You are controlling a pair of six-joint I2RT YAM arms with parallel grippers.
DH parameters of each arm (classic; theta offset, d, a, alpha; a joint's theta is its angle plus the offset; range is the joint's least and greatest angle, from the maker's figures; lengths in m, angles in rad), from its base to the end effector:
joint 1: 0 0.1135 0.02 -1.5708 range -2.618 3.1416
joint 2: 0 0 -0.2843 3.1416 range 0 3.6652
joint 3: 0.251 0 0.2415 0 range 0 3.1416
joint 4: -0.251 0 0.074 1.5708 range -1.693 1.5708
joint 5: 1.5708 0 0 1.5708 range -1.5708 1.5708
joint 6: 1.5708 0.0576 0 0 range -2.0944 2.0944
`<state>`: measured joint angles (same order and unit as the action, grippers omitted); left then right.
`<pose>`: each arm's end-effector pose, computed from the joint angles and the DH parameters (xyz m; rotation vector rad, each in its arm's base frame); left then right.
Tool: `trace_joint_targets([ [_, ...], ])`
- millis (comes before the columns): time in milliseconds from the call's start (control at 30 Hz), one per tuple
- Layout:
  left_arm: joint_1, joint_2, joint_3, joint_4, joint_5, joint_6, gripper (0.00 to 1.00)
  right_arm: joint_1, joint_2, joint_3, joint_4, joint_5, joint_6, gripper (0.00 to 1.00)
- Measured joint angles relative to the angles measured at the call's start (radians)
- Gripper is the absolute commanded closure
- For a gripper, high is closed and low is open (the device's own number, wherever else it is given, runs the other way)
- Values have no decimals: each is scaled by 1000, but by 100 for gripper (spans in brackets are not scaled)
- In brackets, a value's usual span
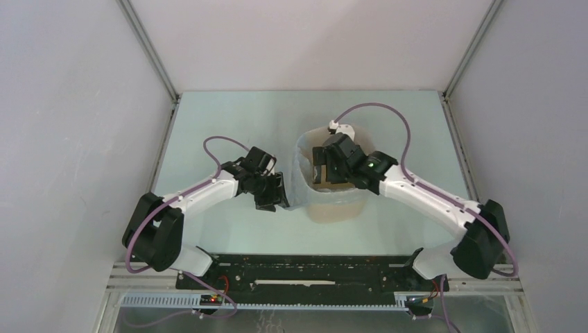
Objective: Put the trash bags into the trash bin
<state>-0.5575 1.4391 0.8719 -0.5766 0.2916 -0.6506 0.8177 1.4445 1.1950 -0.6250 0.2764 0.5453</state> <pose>0.2167 -0.1546 0.2027 -0.0423 2.8730 -0.7007 0.2226 0.2145 0.2966 -0.2074 2.4128 0.2917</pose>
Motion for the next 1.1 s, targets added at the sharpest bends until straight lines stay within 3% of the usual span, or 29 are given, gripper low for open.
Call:
trace_joint_targets([
  [167,-1,0,0,-3,0,5,42,0,-40,14,-26,22,-27,5],
  [633,-2,0,11,-4,5,3,41,-15,288,-64,121,-69,-49,6],
  [900,-2,0,32,-10,8,3,39,-14,254,-68,108,-85,-42,6],
  [1100,-2,0,35,-11,9,3,39,-18,83,-53,57,-83,-42,6],
])
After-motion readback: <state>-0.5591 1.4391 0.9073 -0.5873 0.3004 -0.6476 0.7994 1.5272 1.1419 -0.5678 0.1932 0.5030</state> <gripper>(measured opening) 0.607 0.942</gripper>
